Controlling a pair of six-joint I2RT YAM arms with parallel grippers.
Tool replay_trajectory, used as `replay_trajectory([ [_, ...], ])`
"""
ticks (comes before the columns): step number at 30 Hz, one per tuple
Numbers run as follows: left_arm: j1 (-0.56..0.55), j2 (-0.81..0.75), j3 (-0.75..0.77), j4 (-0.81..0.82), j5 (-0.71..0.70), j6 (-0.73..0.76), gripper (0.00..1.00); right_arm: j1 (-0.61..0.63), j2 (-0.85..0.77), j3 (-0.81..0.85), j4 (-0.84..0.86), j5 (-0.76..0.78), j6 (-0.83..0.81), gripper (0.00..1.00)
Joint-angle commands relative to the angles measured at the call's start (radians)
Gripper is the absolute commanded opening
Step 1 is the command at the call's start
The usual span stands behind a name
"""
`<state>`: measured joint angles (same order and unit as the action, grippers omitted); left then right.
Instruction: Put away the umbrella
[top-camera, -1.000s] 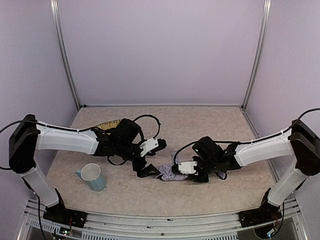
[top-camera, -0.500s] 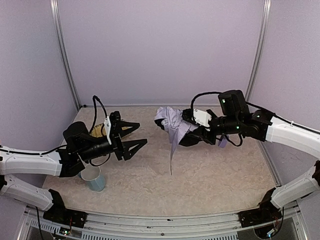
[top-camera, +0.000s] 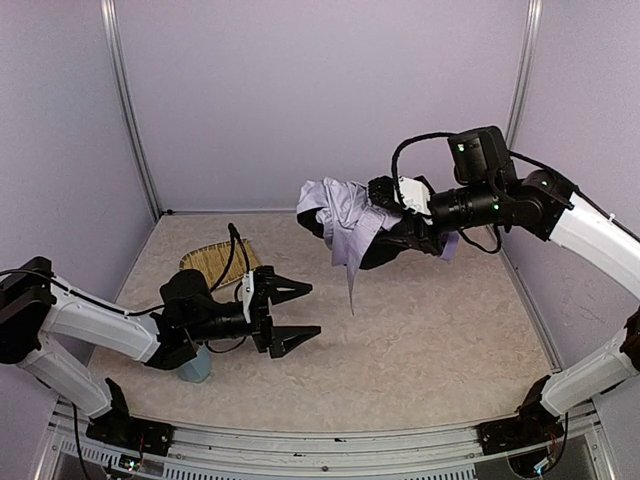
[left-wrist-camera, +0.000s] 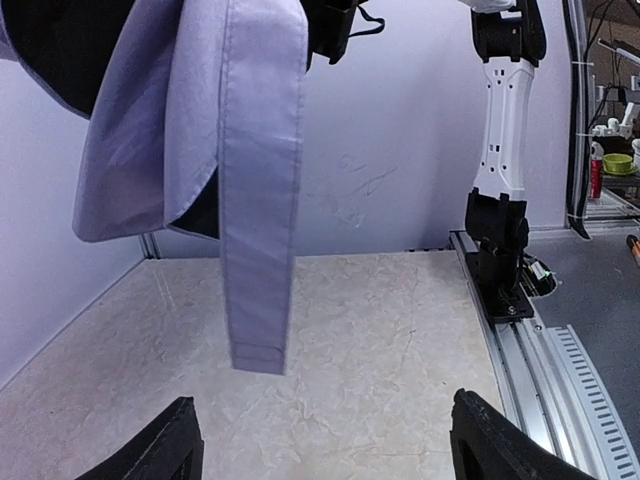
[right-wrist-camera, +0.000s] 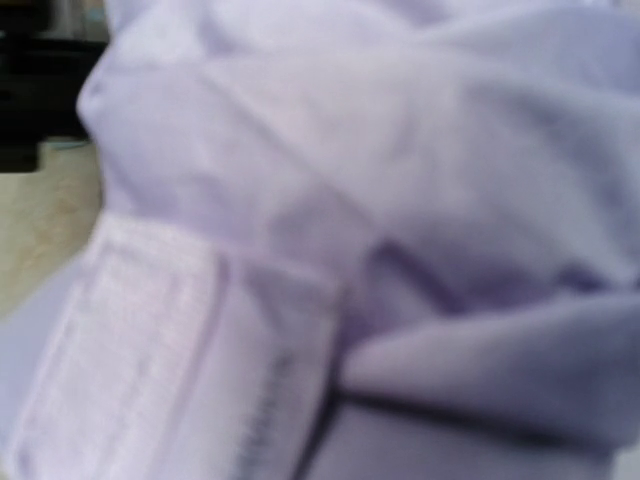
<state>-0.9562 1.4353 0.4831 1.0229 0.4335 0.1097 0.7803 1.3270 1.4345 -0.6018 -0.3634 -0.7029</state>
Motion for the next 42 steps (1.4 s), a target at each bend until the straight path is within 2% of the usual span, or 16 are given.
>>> replay_trajectory([
  [1, 0.002, 0.042, 0.067, 0.09, 0.077, 0.025, 0.83, 0.02, 0.016, 0.089, -0.057, -0.073, -0.08, 0.0],
  [10, -0.016, 0.175, 0.143, 0.123, 0.181, 0.01, 0.83, 0.044, 0.047, 0.137, -0.056, -0.091, -0.118, 0.0],
  [20, -0.016, 0.24, 0.204, 0.138, 0.301, 0.006, 0.53, 0.055, 0.051, 0.142, -0.049, -0.105, -0.129, 0.0],
  [22, -0.016, 0.245, 0.204, 0.14, 0.308, 0.009, 0.56, 0.055, 0.048, 0.143, -0.047, -0.112, -0.133, 0.0],
  [25, -0.001, 0.246, 0.199, 0.139, 0.284, 0.02, 0.74, 0.055, 0.044, 0.153, -0.059, -0.148, -0.146, 0.0],
  [27, 0.031, 0.251, 0.196, 0.167, 0.305, -0.005, 0.8, 0.056, 0.04, 0.167, -0.073, -0.188, -0.154, 0.0],
  [31, 0.072, 0.265, 0.24, 0.139, 0.386, -0.04, 0.83, 0.056, 0.034, 0.185, -0.08, -0.254, -0.162, 0.0],
  [37, 0.004, 0.219, 0.29, -0.059, 0.374, 0.118, 0.82, 0.059, 0.041, 0.183, -0.064, -0.227, -0.166, 0.0],
  [39, -0.008, 0.209, 0.288, -0.077, 0.387, 0.129, 0.74, 0.058, 0.043, 0.182, -0.059, -0.223, -0.171, 0.0],
  [42, -0.01, 0.2, 0.29, -0.112, 0.424, 0.136, 0.51, 0.059, 0.041, 0.182, -0.049, -0.213, -0.173, 0.0],
])
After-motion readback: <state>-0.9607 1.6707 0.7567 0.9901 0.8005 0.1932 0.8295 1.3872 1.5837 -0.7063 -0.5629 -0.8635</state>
